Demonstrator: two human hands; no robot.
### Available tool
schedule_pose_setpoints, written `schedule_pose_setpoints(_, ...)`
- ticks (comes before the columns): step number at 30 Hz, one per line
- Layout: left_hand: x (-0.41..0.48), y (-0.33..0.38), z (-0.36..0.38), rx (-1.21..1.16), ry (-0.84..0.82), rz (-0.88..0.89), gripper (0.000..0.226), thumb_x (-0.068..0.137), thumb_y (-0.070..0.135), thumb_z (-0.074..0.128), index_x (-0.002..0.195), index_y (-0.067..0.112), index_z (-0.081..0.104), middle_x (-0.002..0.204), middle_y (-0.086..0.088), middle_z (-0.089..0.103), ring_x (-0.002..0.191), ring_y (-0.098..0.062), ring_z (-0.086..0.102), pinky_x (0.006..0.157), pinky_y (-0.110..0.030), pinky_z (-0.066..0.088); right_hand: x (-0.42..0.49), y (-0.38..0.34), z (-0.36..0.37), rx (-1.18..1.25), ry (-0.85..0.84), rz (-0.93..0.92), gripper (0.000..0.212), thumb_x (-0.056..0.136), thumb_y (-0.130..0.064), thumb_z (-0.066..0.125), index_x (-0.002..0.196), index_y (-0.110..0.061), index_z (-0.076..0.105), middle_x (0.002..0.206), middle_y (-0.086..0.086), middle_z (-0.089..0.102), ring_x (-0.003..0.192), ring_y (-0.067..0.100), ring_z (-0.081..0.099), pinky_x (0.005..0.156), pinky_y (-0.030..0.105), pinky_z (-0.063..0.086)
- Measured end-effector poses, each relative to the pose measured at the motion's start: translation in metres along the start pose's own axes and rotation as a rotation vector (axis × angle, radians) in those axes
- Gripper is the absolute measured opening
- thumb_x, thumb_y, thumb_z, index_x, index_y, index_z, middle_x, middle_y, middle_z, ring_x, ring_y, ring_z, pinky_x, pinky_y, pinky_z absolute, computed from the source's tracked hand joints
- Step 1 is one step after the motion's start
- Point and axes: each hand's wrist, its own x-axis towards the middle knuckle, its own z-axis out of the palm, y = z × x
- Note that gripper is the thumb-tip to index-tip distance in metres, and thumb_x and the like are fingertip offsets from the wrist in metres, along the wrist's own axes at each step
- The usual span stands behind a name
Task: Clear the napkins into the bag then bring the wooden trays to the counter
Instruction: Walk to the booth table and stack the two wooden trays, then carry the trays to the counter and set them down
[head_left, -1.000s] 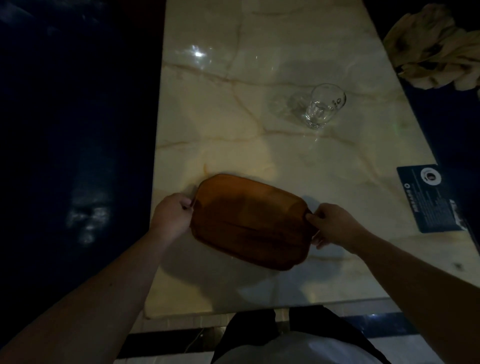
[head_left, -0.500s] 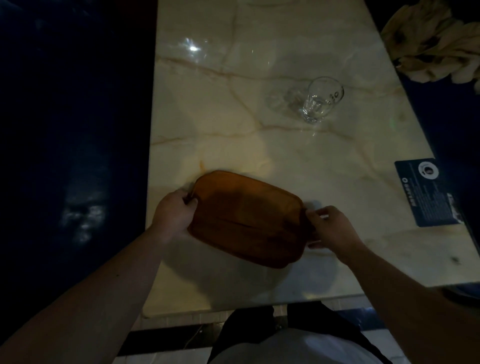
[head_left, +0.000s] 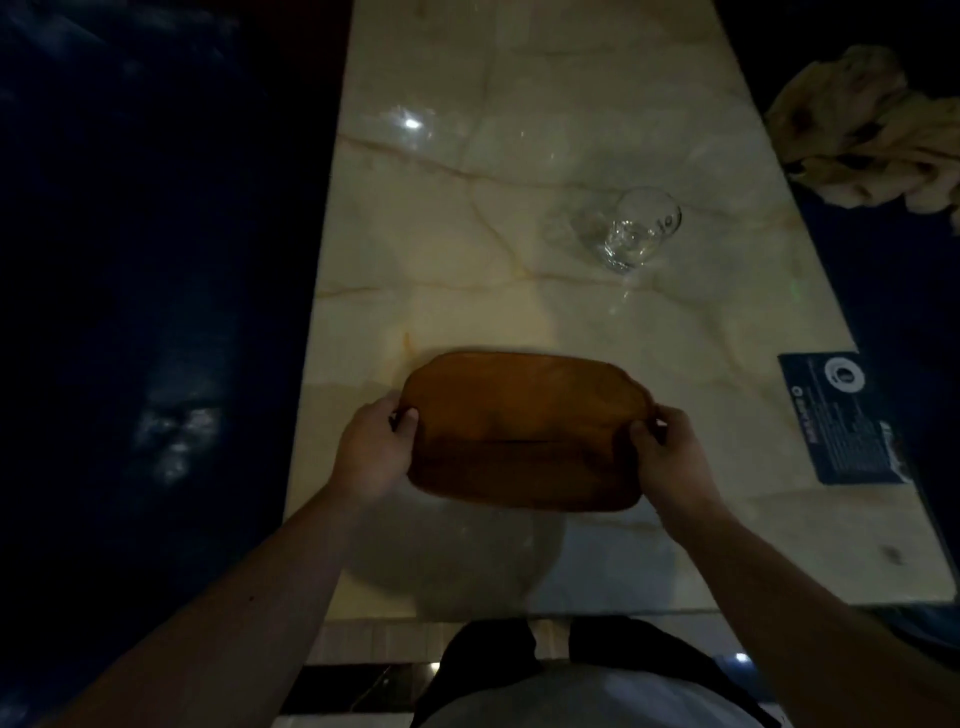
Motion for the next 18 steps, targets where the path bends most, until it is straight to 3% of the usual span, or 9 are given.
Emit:
schedule_pose_setpoints(3,-0.016,0.019,0.001,-0.094,0.073,-0.018,0.038,0.098,0.032,0.039,0.124,0.009,0.053,0.12,-0.016,0.06,0.107,-0.033,0.057,0.086,-0.035,0.046,0.01,-0.02,-0.015,0.029,-0.03,-0.08,0.038,0.097,-0.027,0.048,0.133,-0.014,0.046,0.124,0.013,0.059,0.111,0.031,0.058,0.097,0.054,0.048)
schedule_pose_setpoints(6,-0.038,0.041,-0.005,-0.297,0.156,-0.03,0.036,0.1,0.028,0.036,0.127,0.01,0.051,0.119,-0.009,0.059,0.109,-0.029,0.056,0.091,-0.033,0.045,0.02,-0.042,-0.034,0.084,-0.149,-0.154,0.037,0.097,-0.022,0.047,0.134,-0.018,0.049,0.123,0.007,0.061,0.112,0.027,0.059,0.099,0.053,0.048)
schedule_pose_setpoints(9,-0.067,0.065,-0.011,-0.462,0.258,-0.004,0.033,0.1,0.022,0.037,0.128,0.013,0.052,0.112,0.0,0.055,0.105,-0.019,0.054,0.09,-0.028,0.039,0.022,-0.066,-0.053,0.151,-0.335,-0.297,0.039,0.097,-0.009,0.046,0.134,-0.02,0.051,0.118,-0.002,0.066,0.104,0.012,0.065,0.09,0.037,0.053)
schedule_pose_setpoints(11,-0.093,0.087,-0.015,-0.614,0.371,-0.051,0.034,0.1,0.02,0.038,0.131,0.015,0.05,0.114,0.002,0.053,0.108,-0.017,0.051,0.096,-0.031,0.039,0.021,-0.083,-0.066,0.205,-0.487,-0.373,0.041,0.095,-0.002,0.046,0.131,-0.021,0.051,0.107,-0.01,0.071,0.096,0.002,0.067,0.078,0.021,0.055)
schedule_pose_setpoints(13,-0.106,0.098,-0.02,-0.738,0.415,-0.097,0.034,0.099,0.019,0.039,0.132,0.015,0.049,0.114,0.004,0.053,0.107,-0.017,0.052,0.101,-0.036,0.04,0.021,-0.091,-0.069,0.227,-0.538,-0.411,0.037,0.095,0.0,0.045,0.126,-0.017,0.054,0.096,-0.016,0.075,0.093,-0.001,0.068,0.074,0.015,0.053)
schedule_pose_setpoints(15,-0.128,0.109,-0.023,-0.844,0.483,-0.089,0.031,0.099,0.015,0.039,0.128,0.017,0.052,0.107,0.008,0.059,0.096,-0.009,0.06,0.095,-0.032,0.047,0.017,-0.101,-0.073,0.213,-0.547,-0.477,0.033,0.095,-0.003,0.047,0.123,-0.017,0.058,0.092,-0.017,0.075,0.092,-0.001,0.067,0.077,0.014,0.052)
schedule_pose_setpoints(18,-0.161,0.116,-0.024,-0.92,0.621,-0.092,0.026,0.098,0.012,0.04,0.116,0.021,0.057,0.098,0.008,0.064,0.08,0.0,0.064,0.072,-0.018,0.053,0.007,-0.12,-0.07,0.22,-0.602,-0.54,0.028,0.095,-0.003,0.047,0.106,-0.021,0.065,0.093,-0.01,0.072,0.085,-0.005,0.066,0.076,0.011,0.05)
